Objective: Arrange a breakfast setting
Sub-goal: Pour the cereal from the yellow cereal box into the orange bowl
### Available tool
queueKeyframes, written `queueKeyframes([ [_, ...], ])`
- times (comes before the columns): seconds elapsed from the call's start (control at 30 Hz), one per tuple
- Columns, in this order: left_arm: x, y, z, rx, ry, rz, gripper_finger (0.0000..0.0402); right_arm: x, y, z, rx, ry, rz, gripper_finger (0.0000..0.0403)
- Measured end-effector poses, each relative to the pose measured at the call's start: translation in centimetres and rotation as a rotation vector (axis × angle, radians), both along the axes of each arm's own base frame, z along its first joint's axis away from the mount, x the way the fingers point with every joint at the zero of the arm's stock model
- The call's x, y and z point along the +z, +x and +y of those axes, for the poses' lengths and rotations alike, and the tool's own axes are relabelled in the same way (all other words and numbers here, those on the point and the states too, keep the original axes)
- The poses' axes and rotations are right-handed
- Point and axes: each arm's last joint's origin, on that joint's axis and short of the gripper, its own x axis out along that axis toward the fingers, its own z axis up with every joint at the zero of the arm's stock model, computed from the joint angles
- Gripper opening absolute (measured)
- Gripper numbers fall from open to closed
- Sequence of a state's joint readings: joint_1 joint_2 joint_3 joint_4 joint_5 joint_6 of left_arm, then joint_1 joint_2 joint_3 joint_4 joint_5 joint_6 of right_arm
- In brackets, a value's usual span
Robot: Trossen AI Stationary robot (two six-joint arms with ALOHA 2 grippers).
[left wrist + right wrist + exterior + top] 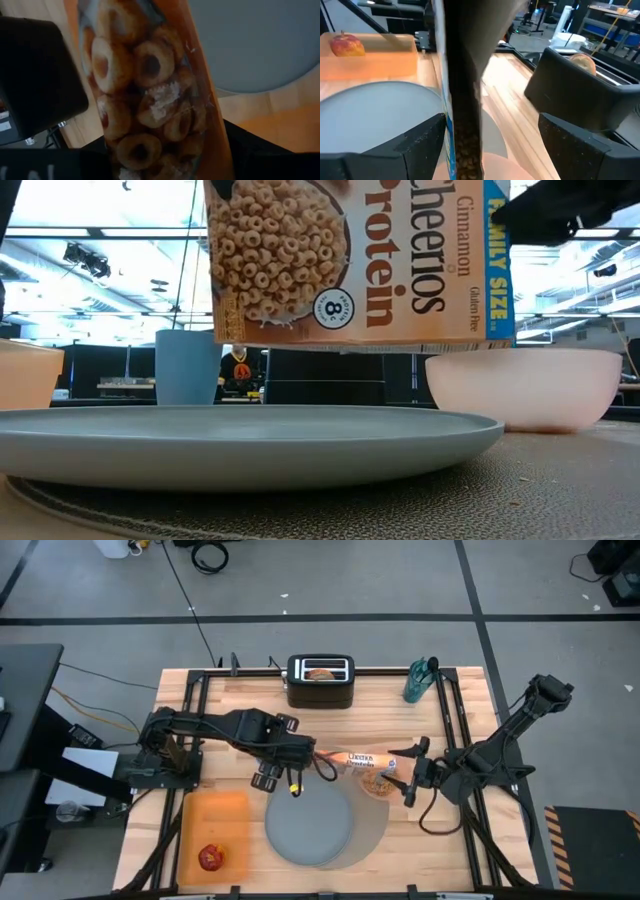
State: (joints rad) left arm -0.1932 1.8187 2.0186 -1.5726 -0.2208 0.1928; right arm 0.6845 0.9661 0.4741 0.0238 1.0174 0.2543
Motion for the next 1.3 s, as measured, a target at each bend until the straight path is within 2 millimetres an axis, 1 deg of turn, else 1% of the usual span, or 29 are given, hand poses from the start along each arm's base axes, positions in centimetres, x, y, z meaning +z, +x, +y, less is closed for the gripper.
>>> queueKeyframes([
  [0.13,0.0,0.0,0.0,0.001,-0.001,-0.004,0.0198,-0.7,0.6,-0.6,0.086,0.016,-0.074,0.0314],
  [0.2,0.0,0.0,0.0,0.001,-0.003,-0.004,0.0198,-0.9,0.6,-0.9,0.120,0.011,-0.133,0.0298],
  [0.27,0.0,0.0,0.0,0.003,-0.003,-0.005,0.0198,-0.8,0.5,-1.0,0.134,-0.003,-0.181,0.0271],
  [0.47,0.0,0.1,0.0,0.009,0.001,-0.006,0.0198,-1.1,0.4,-1.3,0.135,0.006,-0.215,0.0158],
  [0.67,0.0,0.0,0.0,0.010,0.003,-0.001,0.0198,-1.3,0.7,-1.3,0.160,0.017,-0.213,0.0027],
  [0.7,0.0,0.0,0.0,0.008,0.003,0.000,0.0198,-1.3,0.7,-1.4,0.167,0.016,-0.211,0.0015],
  [0.83,0.0,0.0,0.0,0.008,0.007,0.003,0.0199,-1.3,0.8,-1.5,0.176,0.017,-0.211,0.0012],
  [0.93,0.0,0.0,0.2,0.014,0.069,-0.008,0.0203,-1.3,0.8,-1.5,0.177,0.008,-0.210,0.0008],
  [1.17,0.1,0.1,0.2,0.071,0.071,-0.036,0.0257,-1.3,0.8,-1.5,0.178,0.007,-0.213,0.0007],
  [1.3,0.0,0.1,0.1,0.079,0.023,-0.029,0.0267,-1.3,0.8,-1.5,0.181,0.000,-0.209,0.0007],
])
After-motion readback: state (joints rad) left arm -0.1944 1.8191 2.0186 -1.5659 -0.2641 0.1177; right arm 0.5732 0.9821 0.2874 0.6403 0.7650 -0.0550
